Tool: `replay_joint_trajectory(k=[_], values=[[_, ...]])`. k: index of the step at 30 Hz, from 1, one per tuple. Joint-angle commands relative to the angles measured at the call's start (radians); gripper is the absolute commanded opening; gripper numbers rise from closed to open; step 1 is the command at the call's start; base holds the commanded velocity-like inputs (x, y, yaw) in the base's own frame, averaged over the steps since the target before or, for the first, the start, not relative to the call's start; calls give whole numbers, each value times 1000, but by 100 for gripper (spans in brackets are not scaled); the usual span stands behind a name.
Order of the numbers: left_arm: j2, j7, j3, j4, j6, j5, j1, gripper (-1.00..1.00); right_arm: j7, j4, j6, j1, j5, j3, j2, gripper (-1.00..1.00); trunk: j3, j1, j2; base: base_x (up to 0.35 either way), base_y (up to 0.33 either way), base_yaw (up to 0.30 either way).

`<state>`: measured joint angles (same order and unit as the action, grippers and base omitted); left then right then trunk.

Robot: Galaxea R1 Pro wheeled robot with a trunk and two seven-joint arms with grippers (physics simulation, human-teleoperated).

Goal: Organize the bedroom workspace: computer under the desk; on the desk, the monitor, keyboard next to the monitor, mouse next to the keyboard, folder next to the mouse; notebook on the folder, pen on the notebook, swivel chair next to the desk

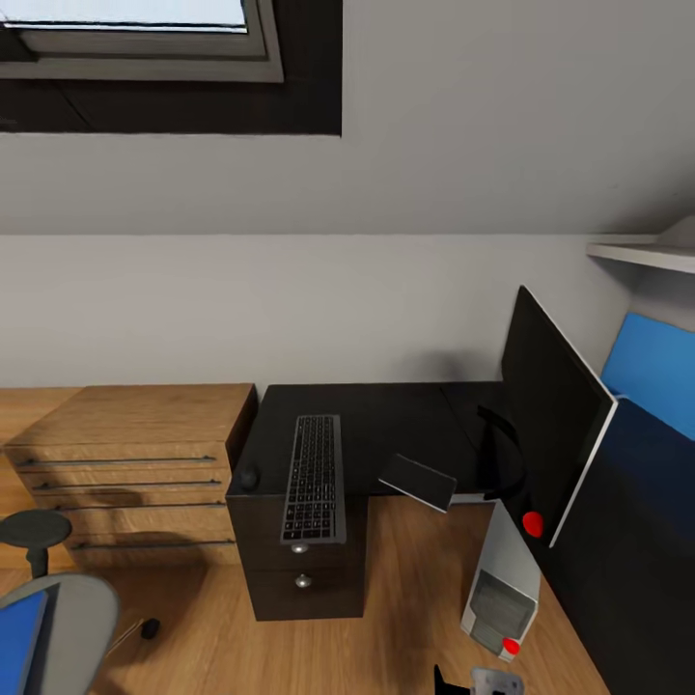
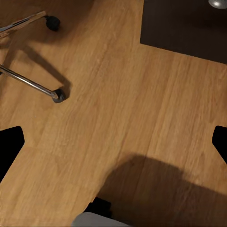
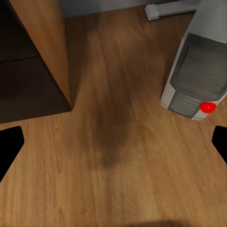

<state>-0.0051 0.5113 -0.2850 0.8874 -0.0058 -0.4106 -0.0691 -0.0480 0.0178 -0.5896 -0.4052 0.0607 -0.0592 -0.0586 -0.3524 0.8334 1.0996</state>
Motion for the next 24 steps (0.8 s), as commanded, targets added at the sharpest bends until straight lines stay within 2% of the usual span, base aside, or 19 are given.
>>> replay_joint_trajectory(k=[1, 7, 19, 24], values=[[1, 6, -2, 3, -4, -9, 0, 100, 3, 2, -6, -1, -2, -5, -1, 100, 2, -4, -7, 0, 0, 0], [-1, 6, -2, 9, -5, -10, 0, 100, 4, 3, -6, -1, -5, -5, -1, 100, 21, -27, -49, 0, 0, 0], [-2, 7, -2, 10, -5, -10, 0, 100, 5, 3, -7, -1, -5, -5, -9, 100, 59, -73, -133, -288, -104, 0], [0, 8, -1, 10, -6, -10, 0, 100, 6, 3, -7, -1, -5, -5, -13, 100, 74, -92, -168, -175, -49, 0]])
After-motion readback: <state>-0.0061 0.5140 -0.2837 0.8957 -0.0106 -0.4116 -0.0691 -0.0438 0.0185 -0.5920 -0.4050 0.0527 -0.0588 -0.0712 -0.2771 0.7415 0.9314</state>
